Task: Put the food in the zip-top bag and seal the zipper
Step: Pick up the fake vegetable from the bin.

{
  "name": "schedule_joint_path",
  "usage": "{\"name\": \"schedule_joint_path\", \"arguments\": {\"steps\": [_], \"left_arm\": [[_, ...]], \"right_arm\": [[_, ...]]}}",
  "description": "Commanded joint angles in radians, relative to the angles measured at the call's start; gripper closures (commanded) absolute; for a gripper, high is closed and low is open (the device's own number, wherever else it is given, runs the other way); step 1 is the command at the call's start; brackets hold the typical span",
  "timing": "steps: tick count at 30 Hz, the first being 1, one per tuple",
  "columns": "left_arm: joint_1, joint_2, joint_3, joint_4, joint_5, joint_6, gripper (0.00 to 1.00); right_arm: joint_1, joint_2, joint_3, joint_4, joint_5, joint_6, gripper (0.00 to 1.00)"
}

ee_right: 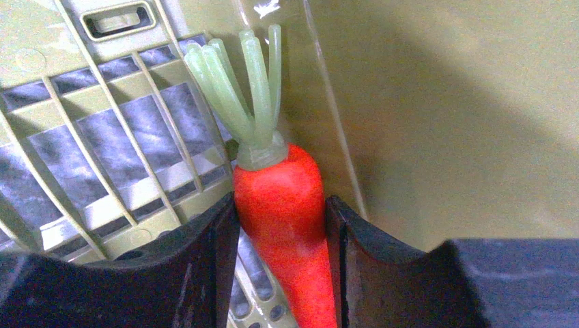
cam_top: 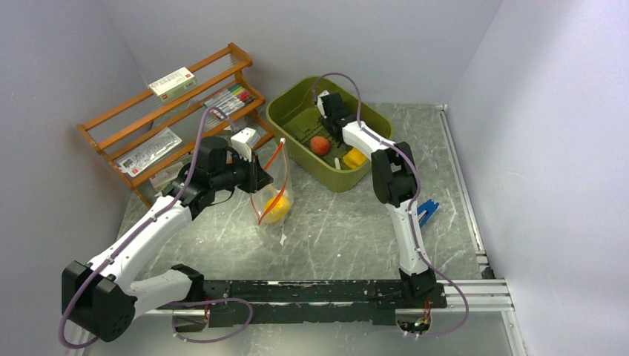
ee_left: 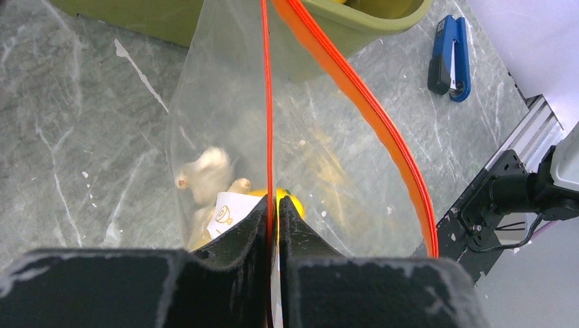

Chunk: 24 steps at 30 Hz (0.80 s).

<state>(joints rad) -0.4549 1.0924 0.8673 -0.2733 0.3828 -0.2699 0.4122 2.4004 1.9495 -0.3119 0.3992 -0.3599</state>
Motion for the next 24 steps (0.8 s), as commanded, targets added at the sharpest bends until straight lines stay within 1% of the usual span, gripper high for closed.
{"name": "schedule_joint_path", "arguments": {"steps": [1,13,20,24], "left_arm": [[0.005,-0.014,0.006,0.044,0.028,-0.002,0.93],[0.008,-0.023,0.004,0.041,0.022,-0.004,0.93],[0.010,-0.023,0.009,0.034,0.017,0.001,0.93],[0.015,-0.020,0.015,0.028,0.015,0.003,0.93]], "right_arm": [[-0.010,-0.063,-0.050,0.061,0.012,-0.017,0.64],[0.014,-0.184,-0.075,0.052,-0.044,0.004,0.71],[0.018,-0.285,-0.097,0.019,-0.124,0.084,0.73],[0.020,-0.368,-0.157,0.044,-0.157,0.125,0.75]]}}
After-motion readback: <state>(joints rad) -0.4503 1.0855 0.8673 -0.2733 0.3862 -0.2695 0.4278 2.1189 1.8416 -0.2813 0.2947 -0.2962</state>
